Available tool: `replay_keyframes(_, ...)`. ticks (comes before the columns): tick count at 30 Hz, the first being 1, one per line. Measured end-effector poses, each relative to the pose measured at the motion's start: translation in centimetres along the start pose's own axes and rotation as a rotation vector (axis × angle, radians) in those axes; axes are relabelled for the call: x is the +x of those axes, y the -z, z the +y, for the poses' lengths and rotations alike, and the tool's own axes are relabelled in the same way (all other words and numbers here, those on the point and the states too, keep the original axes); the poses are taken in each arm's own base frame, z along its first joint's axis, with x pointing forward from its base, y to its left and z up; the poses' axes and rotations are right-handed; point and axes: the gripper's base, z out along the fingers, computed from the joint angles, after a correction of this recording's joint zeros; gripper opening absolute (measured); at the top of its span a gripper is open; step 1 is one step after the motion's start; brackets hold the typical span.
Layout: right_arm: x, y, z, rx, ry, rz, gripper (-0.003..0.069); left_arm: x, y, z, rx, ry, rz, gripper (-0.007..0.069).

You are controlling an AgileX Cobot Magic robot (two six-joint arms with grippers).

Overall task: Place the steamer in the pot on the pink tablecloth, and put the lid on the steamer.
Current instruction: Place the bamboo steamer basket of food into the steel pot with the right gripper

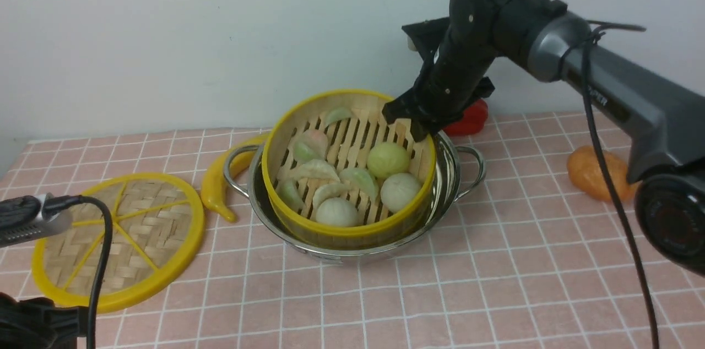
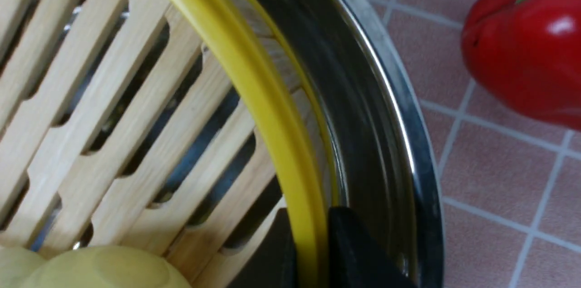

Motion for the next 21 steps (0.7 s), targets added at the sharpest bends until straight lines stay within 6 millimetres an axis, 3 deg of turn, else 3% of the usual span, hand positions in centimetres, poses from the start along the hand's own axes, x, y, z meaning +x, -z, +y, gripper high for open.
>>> replay_keyframes(4, 0.2, -1.2, -0.2, 0.008, -0.008, 0.016, 0.0080, -0.1, 0.0, 0.0, 0.001, 0.000, -0.015, 0.0243)
replay_keyframes(10, 0.2, -1.4, -0.2, 0.008, -0.023, 0.018, 0.0081, -0.5, -0.1, 0.0, 0.002, 0.000, -0.046, 0.0243)
replay_keyframes(14, 0.4, -2.1, -0.3, 0.004, -0.046, 0.026, 0.0126, -1.0, -0.5, 0.0, 0.001, 0.002, -0.069, 0.0243)
replay_keyframes(18, 0.3, -2.2, -0.2, -0.004, -0.077, 0.023, 0.0251, -2.0, -1.5, 0.0, -0.002, 0.005, -0.064, 0.0243)
replay_keyframes(19, 0.3, -2.1, -0.2, -0.004, -0.081, 0.020, 0.0335, -3.2, -1.7, -0.1, -0.003, 0.006, -0.070, 0.0243)
replay_keyframes(21, 0.2, -2.0, -0.2, -0.004, -0.084, 0.017, 0.0377, -4.0, -1.7, -0.2, -0.003, 0.006, -0.073, 0.0243)
